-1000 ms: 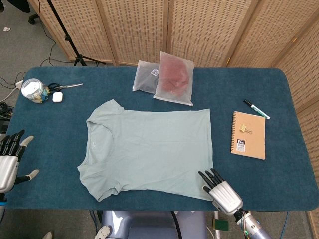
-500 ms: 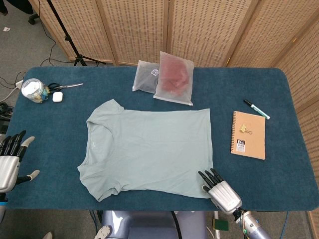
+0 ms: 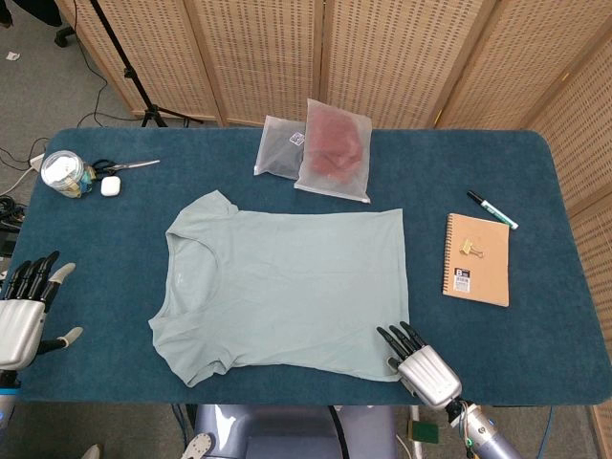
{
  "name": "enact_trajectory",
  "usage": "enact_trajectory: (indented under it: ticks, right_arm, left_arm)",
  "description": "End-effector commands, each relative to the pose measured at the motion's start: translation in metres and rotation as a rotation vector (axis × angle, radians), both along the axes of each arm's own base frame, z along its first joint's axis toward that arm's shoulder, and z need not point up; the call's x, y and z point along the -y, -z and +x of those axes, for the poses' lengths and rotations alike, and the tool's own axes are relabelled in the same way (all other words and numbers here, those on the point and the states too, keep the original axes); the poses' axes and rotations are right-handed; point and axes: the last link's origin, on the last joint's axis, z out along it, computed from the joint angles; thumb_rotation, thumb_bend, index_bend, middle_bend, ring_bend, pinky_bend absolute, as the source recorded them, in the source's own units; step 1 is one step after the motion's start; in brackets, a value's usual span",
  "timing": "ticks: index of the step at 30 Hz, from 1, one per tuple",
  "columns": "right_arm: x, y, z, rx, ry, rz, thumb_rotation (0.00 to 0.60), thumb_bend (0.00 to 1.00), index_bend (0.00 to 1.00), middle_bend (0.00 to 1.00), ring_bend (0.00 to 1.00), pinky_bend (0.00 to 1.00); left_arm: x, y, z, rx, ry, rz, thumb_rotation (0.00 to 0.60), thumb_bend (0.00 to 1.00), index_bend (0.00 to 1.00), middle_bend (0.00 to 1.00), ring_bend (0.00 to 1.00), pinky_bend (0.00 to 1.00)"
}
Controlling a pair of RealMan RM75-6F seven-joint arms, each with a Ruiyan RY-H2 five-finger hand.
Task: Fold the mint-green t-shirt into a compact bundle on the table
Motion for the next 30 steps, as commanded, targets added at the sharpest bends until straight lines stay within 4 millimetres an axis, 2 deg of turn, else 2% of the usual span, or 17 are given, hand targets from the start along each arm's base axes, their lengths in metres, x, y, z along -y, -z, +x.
enact_trajectory:
  ticks: [1,6,13,17,23,30]
  right_arm:
    - [0.000,0.000,0.000,0.011,-0.005,0.001,0.600,0.57,0.57,0.00,0.00,0.00]
    - [0.001,0.000,0.000,0.023,-0.007,0.000,0.600,0.62,0.57,0.00,0.00,0.00]
    - [0.001,-0.002,-0.001,0.028,-0.007,-0.009,0.600,0.62,0.57,0.00,0.00,0.00]
    - [0.001,-0.004,0.000,0.032,-0.008,-0.012,0.600,0.62,0.57,0.00,0.00,0.00]
    - [0.002,-0.006,0.001,0.039,-0.005,-0.017,0.600,0.62,0.57,0.00,0.00,0.00]
    - [0.003,-0.007,0.001,0.041,-0.001,-0.017,0.600,0.63,0.57,0.00,0.00,0.00]
  left_arm:
    - [0.003,0.014,0.002,0.019,0.091,-0.052,0.600,0.00,0.00,0.00,0.00,0.00]
    - [0.013,0.042,-0.001,0.030,0.205,-0.176,0.600,0.00,0.02,0.00,0.00,0.00]
    - [0.023,0.080,-0.015,0.054,0.344,-0.258,0.600,0.06,0.31,0.00,0.00,0.00]
    - [0.026,0.094,-0.017,0.083,0.386,-0.279,0.600,0.08,0.40,0.00,0.00,0.00]
    - [0.027,0.113,-0.014,0.112,0.419,-0.327,0.600,0.15,0.46,0.00,0.00,0.00]
    - [0.027,0.137,-0.008,0.149,0.444,-0.373,0.600,0.20,0.49,0.00,0.00,0.00]
